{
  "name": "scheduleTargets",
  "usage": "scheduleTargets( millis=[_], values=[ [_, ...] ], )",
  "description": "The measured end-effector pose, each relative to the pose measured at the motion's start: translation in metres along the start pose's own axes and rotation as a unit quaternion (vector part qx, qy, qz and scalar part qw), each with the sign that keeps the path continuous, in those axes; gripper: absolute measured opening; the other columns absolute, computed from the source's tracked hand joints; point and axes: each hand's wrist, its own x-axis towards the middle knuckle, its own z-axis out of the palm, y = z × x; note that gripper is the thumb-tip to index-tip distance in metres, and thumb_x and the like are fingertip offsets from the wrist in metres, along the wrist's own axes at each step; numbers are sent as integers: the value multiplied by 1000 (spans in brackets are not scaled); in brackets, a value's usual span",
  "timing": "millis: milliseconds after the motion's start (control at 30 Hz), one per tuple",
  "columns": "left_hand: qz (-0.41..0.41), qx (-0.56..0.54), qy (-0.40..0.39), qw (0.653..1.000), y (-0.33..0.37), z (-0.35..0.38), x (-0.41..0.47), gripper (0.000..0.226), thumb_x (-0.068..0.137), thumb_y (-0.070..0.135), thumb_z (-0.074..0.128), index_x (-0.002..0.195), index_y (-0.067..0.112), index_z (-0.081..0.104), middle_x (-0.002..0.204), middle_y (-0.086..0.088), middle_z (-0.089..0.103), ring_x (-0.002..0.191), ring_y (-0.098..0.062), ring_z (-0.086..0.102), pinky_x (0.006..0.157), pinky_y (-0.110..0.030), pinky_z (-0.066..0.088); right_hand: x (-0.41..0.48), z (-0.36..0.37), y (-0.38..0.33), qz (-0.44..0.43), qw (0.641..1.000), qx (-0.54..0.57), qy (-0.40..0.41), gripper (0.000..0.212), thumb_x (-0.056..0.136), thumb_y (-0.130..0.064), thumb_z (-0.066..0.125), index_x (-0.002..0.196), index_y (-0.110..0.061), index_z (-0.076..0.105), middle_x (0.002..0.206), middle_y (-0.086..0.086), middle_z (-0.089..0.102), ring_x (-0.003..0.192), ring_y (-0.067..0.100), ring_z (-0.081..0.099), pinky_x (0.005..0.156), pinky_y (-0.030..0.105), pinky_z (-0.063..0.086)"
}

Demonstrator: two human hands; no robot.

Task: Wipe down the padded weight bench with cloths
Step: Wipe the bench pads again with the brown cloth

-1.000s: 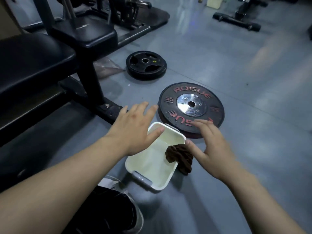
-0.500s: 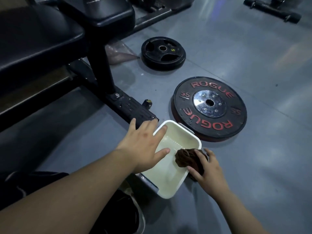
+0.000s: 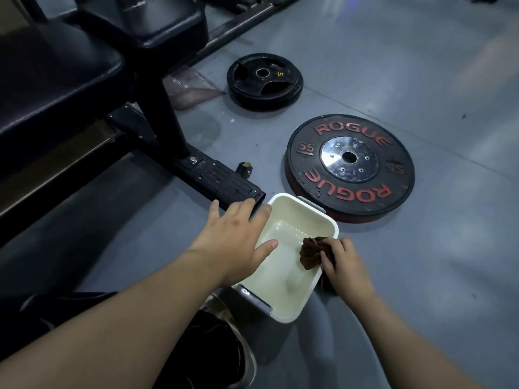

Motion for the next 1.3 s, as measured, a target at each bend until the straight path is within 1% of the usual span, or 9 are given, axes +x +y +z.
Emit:
scheduleTargets(
  millis=[200,333,433,567,633,767,933,1100,1300],
  values=[
    [-4,10,13,1000,4,-9,-7,69,100,59,18,157,23,1,162,-9,13,148,-25,14,119,-60,9,-5,-32,-23,-33,996,44,63,27,93,-15,64,119,-14,60,100,-5,42,82,22,57,70,36,48],
    [-23,5,30,999,4,-19,-14,70,99,61,18,157,23,3,161,-8,16,147,-25,18,119,-60,11,-4,-73,-55,-119,981,71,136,27,89,-19,64,115,-14,61,102,-4,46,83,8,50,69,23,43],
    [-33,-5,50,998,2,-30,-22,71,98,64,17,156,24,6,160,-6,18,146,-24,20,119,-58,13,-2,-106,-84,-162,969,90,166,28,88,-27,60,114,-16,62,100,-3,50,86,4,50,76,14,40],
    [-50,-26,85,995,-7,-49,-35,89,81,73,-1,155,27,10,158,-4,22,145,-22,23,119,-57,15,-1,-146,-129,-225,949,107,192,28,85,-24,63,111,-12,66,95,-3,52,91,-8,50,83,4,35],
    [-60,-32,105,992,-14,-60,-44,90,79,74,-1,155,27,11,158,-3,24,144,-22,24,119,-56,15,0,-162,-152,-250,943,106,193,27,82,-18,69,108,-11,68,93,-2,54,91,-6,52,82,4,35],
    [-81,-26,129,988,-41,-84,-69,75,93,70,19,154,26,14,159,-4,23,146,-22,21,120,-56,13,7,-185,-201,-305,930,103,180,27,80,-16,71,106,-11,69,91,1,59,85,4,54,80,6,37],
    [-125,0,176,976,-92,-107,-110,80,91,72,16,156,25,11,161,-6,20,147,-22,18,120,-56,13,25,-192,-271,-367,910,117,155,26,79,-18,72,105,-13,69,89,-9,56,86,-3,54,76,5,36],
    [-184,-19,206,961,-145,-118,-153,80,91,72,17,156,25,11,162,-5,18,149,-22,16,120,-57,12,43,-180,-354,-443,878,124,132,25,81,-26,68,104,-14,69,89,-3,58,86,4,56,77,7,37],
    [-263,-35,225,938,-203,-108,-205,80,92,72,16,157,25,12,162,-5,18,149,-22,16,120,-57,12,55,-154,-453,-516,843,127,86,25,82,-22,72,106,-17,68,92,-3,59,88,4,58,79,12,40]
  ],
)
